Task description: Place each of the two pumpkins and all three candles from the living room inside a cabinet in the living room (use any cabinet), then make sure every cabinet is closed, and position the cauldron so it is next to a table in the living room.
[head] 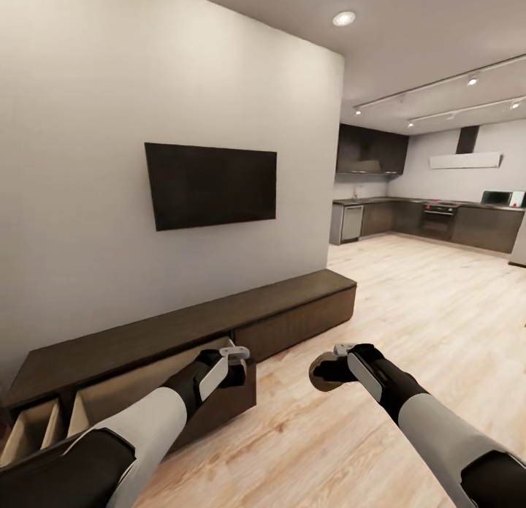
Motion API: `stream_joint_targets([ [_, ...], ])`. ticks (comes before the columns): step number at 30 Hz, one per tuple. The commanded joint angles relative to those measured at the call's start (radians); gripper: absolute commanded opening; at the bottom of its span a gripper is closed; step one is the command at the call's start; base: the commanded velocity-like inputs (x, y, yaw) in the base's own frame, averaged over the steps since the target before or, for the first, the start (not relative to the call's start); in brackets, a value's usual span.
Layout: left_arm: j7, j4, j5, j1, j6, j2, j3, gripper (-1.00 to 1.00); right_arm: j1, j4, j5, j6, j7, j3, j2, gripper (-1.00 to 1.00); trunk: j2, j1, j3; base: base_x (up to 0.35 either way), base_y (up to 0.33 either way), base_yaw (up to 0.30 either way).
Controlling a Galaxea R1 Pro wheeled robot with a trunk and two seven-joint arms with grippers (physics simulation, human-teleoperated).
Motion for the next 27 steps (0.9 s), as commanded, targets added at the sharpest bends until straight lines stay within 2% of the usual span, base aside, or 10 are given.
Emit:
stream_joint_targets([
  [1, 0.008, -0.001, 0.01, -0.001, 0.002, 0.0, -0.007, -1.0, -0.001, -0.003, -0.01, 0.002, -0.007, 0.007, -0.002, -1.0, -0.001, 0.0, -0.001, 0.211, -0.244, 0.241],
  [14, 0.008, -0.001, 0.01, -0.001, 0.003, 0.0, -0.007, -1.0, -0.001, -0.003, -0.01, 0.002, -0.007, 0.007, -0.002, -1.0, -0.001, 0.0, 0.008, 0.203, -0.213, 0.255],
  [27, 0.008, -0.001, 0.01, -0.001, 0.002, 0.0, -0.007, -1.0, -0.001, -0.001, -0.009, 0.002, -0.007, 0.007, -0.002, -1.0, -0.001, 0.0, 0.011, 0.02, -0.021, 0.273],
])
